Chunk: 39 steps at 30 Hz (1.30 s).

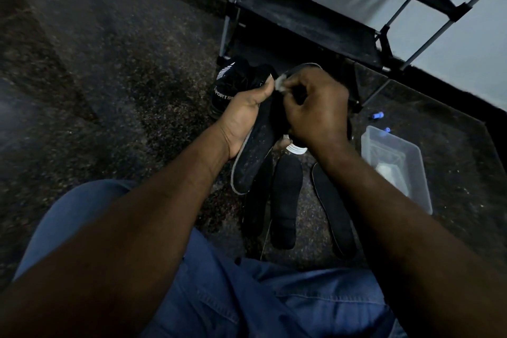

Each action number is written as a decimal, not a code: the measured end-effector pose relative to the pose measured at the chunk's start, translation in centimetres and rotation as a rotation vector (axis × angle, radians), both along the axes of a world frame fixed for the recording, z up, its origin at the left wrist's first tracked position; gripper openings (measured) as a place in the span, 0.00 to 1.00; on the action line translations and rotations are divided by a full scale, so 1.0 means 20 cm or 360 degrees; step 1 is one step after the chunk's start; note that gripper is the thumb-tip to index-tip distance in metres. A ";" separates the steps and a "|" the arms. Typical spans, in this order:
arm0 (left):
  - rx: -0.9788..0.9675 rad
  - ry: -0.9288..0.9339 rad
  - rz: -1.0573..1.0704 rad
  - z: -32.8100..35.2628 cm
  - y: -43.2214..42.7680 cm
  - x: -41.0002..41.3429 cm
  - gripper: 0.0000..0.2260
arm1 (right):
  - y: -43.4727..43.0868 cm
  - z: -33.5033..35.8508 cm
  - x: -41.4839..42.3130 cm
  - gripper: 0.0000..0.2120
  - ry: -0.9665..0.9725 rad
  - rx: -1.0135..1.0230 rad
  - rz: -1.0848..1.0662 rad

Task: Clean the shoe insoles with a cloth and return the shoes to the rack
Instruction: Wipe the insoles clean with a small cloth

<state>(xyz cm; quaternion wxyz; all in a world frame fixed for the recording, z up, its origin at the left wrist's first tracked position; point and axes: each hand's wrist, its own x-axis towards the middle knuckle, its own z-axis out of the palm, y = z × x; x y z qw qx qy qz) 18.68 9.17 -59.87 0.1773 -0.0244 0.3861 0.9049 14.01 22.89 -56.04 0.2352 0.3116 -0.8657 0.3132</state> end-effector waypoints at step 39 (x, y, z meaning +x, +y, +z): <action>0.0265 -0.0007 0.0153 -0.01 -0.02 -0.05 0.28 | 0.04 0.01 0.07 0.02 -0.0448 0.0176 -0.0123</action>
